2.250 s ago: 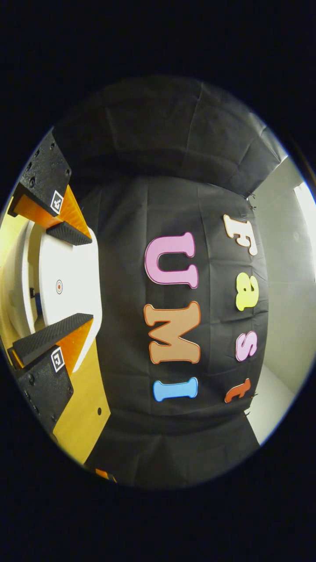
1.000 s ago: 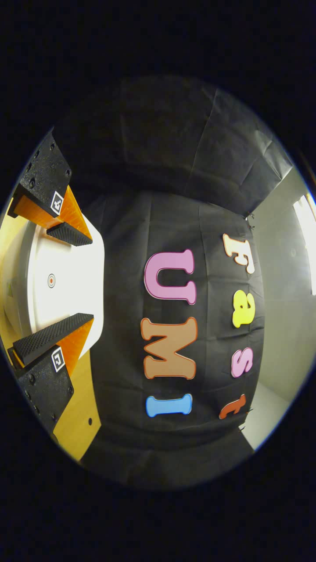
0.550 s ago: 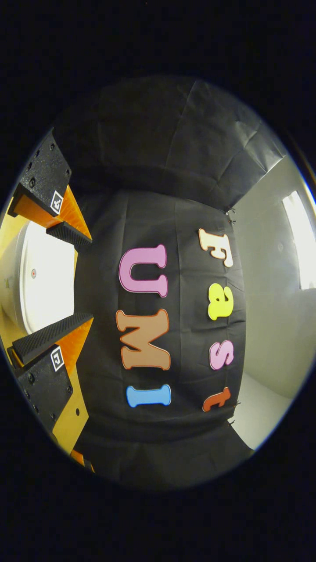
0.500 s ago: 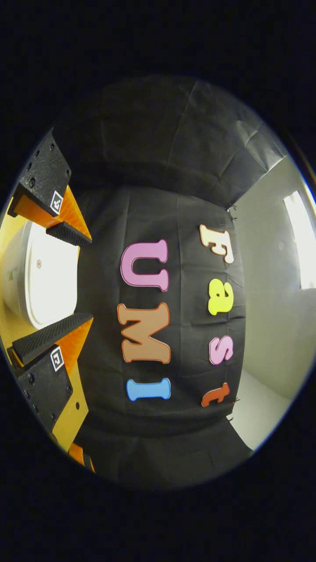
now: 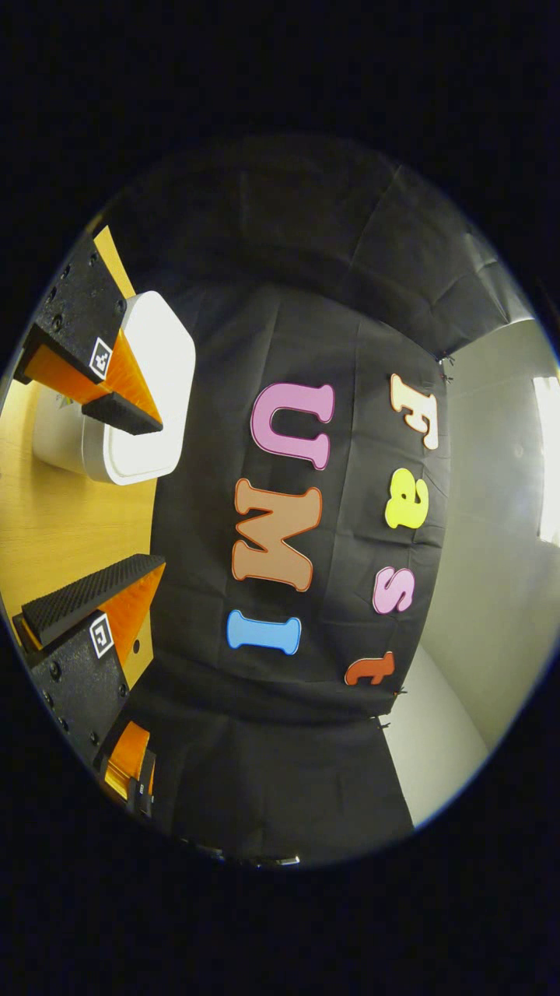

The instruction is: Press the lid of the desktop garbage bin to open it, pick up the crumpled paper on the desktop and throw it into the bin, then pick up the pop can on the desktop and drop it into the bin, and finally close the garbage bin lid.

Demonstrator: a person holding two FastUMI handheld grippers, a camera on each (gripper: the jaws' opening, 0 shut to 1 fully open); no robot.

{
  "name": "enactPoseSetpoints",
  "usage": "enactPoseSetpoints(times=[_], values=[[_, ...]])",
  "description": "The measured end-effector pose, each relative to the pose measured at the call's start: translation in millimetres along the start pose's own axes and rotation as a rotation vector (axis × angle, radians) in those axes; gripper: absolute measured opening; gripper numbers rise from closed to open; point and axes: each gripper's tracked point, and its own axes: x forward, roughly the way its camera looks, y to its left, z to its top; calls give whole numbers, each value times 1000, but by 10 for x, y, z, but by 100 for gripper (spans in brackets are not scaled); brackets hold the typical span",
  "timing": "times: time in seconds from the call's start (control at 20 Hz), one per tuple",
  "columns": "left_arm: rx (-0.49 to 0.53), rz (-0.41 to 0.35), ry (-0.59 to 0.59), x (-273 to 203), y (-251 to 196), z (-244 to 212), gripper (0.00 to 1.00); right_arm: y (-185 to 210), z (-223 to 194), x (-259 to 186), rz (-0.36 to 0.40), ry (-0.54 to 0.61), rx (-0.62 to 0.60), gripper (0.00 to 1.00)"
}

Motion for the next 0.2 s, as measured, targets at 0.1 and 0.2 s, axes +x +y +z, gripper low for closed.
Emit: enactPoseSetpoints(times=[0.1, 0.2], values=[[11, -2, 11, -9, -6, -53, 93, -5, 35, -33, -13, -19, 10, 96], [35, -11, 8, -42, -44, -59, 93, 18, 26, -61, -20, -24, 18, 96]])
